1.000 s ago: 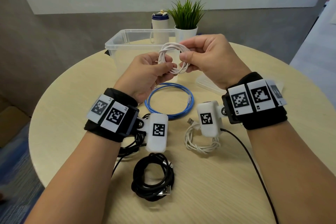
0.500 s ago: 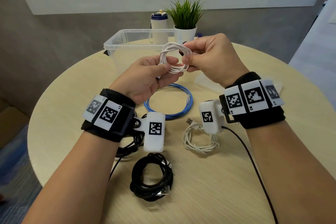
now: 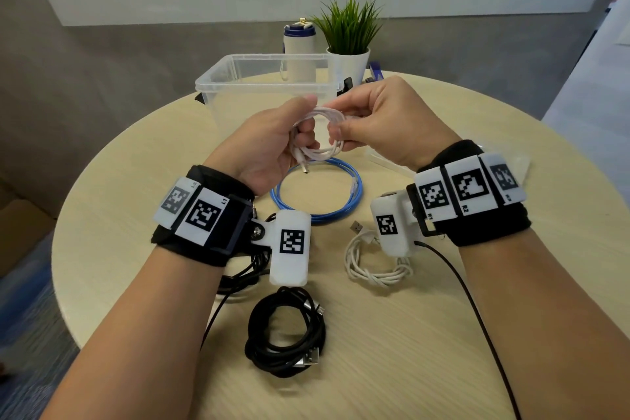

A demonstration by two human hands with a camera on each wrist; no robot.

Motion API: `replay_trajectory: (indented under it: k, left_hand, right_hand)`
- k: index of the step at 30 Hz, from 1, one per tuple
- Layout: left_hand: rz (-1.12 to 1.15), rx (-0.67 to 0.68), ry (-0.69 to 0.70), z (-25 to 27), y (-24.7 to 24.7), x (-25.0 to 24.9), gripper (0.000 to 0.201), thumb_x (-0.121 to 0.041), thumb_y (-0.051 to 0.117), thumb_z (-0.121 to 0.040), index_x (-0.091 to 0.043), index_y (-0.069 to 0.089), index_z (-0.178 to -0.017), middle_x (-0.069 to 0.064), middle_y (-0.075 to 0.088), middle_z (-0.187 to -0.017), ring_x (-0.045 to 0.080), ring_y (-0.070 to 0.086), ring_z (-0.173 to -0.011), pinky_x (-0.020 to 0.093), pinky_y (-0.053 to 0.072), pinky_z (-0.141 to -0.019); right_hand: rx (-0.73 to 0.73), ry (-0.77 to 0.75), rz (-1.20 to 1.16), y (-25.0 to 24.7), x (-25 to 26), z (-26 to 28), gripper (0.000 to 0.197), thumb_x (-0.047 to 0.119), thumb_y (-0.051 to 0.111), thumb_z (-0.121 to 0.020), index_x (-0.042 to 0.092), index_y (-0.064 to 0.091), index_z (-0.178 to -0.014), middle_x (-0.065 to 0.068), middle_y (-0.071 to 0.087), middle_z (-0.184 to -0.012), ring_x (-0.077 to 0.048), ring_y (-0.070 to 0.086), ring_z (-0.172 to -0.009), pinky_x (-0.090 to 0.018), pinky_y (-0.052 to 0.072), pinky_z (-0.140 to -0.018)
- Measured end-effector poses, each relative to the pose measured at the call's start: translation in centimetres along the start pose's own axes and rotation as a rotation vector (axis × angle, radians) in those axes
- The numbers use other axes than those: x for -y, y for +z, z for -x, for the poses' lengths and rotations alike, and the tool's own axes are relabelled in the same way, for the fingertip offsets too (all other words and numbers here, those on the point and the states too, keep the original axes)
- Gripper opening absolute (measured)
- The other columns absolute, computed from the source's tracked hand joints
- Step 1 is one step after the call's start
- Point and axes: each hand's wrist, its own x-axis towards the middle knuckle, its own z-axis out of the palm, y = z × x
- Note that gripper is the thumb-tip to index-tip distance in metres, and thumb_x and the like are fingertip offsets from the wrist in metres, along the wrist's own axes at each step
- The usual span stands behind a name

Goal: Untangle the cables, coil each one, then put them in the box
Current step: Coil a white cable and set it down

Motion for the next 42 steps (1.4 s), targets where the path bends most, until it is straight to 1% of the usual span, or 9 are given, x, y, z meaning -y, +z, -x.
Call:
replay_trajectory:
  k: [5, 8, 14, 18, 23, 28, 33, 36, 42]
  left_hand:
    - [0.056, -0.005, 0.029, 0.0, 0.1, 0.0, 0.033, -0.017, 0.049, -0.095, -0.018, 0.039, -0.063, -0.004, 0.027, -0.054, 0.011, 0.028, -0.049, 0.027, 0.031, -0.064]
    - [0.000, 0.024, 0.015, 0.0, 0.3, 0.1, 0.035, -0.015, 0.048, -0.095, -0.018, 0.039, -0.062, -0.006, 0.027, -0.050, 0.016, 0.018, -0.061, 0.026, 0.032, -0.060]
    - [-0.163, 0.040, 0.020, -0.2, 0.1, 0.6, 0.038, -0.019, 0.049, -0.097, -0.017, 0.038, -0.060, -0.010, 0.031, -0.046, 0.012, 0.027, -0.053, 0.025, 0.033, -0.059]
    - [-0.155, -0.019, 0.045, -0.5, -0.2, 0.7, 0.037, -0.023, 0.049, -0.098, -0.017, 0.037, -0.062, -0.010, 0.034, -0.047, 0.011, 0.029, -0.052, 0.022, 0.037, -0.056]
    - [-0.063, -0.080, 0.123, -0.9, -0.2, 0.6, 0.037, -0.026, 0.041, -0.101, -0.016, 0.040, -0.066, -0.010, 0.038, -0.051, 0.007, 0.037, -0.049, 0.021, 0.038, -0.063]
    - [0.029, -0.085, 0.179, -1.0, -0.2, 0.5, 0.036, -0.026, 0.036, -0.103, -0.016, 0.042, -0.069, -0.011, 0.038, -0.050, 0.005, 0.035, -0.048, 0.021, 0.038, -0.066]
    - [0.128, -0.023, 0.173, -0.9, -0.1, 0.4, 0.034, -0.025, 0.033, -0.103, -0.016, 0.041, -0.072, -0.009, 0.036, -0.053, 0.005, 0.034, -0.049, 0.019, 0.039, -0.065]
    - [0.198, 0.041, 0.129, -0.7, 0.0, 0.3, 0.037, -0.029, 0.031, -0.104, -0.016, 0.038, -0.069, -0.007, 0.034, -0.053, 0.007, 0.035, -0.051, 0.021, 0.037, -0.068]
    - [0.312, 0.124, 0.084, 0.0, 0.2, 0.0, 0.040, -0.034, 0.029, -0.103, -0.017, 0.036, -0.067, -0.005, 0.031, -0.054, 0.013, 0.037, -0.061, 0.027, 0.036, -0.070]
  right_hand:
    - [-0.018, 0.062, -0.103, -0.7, 0.1, 0.0, 0.024, -0.006, 0.053, -0.091, 0.007, 0.065, -0.108, -0.005, 0.067, -0.080, -0.008, 0.066, -0.067, -0.027, 0.059, -0.071]
    - [-0.091, 0.023, -0.010, -0.6, 0.1, -0.1, 0.023, -0.004, 0.054, -0.090, 0.009, 0.067, -0.104, 0.001, 0.066, -0.076, -0.002, 0.061, -0.062, -0.020, 0.053, -0.063]
    - [-0.200, -0.010, -0.138, -0.7, 0.0, -0.3, 0.012, -0.005, 0.064, -0.084, 0.003, 0.068, -0.092, -0.015, 0.068, -0.078, -0.012, 0.063, -0.061, -0.025, 0.056, -0.064]
    - [-0.152, 0.006, -0.295, -0.8, 0.3, -0.1, 0.011, -0.003, 0.057, -0.090, 0.000, 0.067, -0.089, -0.020, 0.067, -0.083, -0.018, 0.066, -0.068, -0.027, 0.057, -0.068]
    - [-0.103, 0.074, -0.420, -1.1, 0.5, 0.0, 0.010, -0.008, 0.058, -0.087, -0.002, 0.066, -0.086, -0.013, 0.069, -0.073, -0.023, 0.070, -0.073, -0.031, 0.059, -0.074]
    - [-0.059, 0.112, -0.390, -1.1, 0.7, 0.3, 0.012, -0.008, 0.067, -0.079, 0.003, 0.067, -0.083, -0.005, 0.070, -0.065, -0.019, 0.070, -0.068, -0.029, 0.059, -0.065]
    - [-0.087, 0.092, -0.240, -0.8, 0.4, 0.2, 0.018, -0.002, 0.077, -0.070, 0.012, 0.067, -0.076, 0.003, 0.068, -0.061, -0.009, 0.062, -0.057, -0.018, 0.039, -0.051]
    - [-0.089, 0.096, -0.245, -0.6, 0.3, 0.1, 0.021, 0.000, 0.078, -0.069, 0.013, 0.063, -0.075, 0.006, 0.067, -0.061, -0.006, 0.059, -0.056, -0.016, 0.038, -0.049]
    - [-0.060, 0.147, -0.313, -0.5, 0.5, 0.2, 0.009, 0.005, 0.065, -0.086, 0.013, 0.062, -0.089, -0.006, 0.064, -0.081, -0.015, 0.063, -0.072, -0.035, 0.054, -0.073]
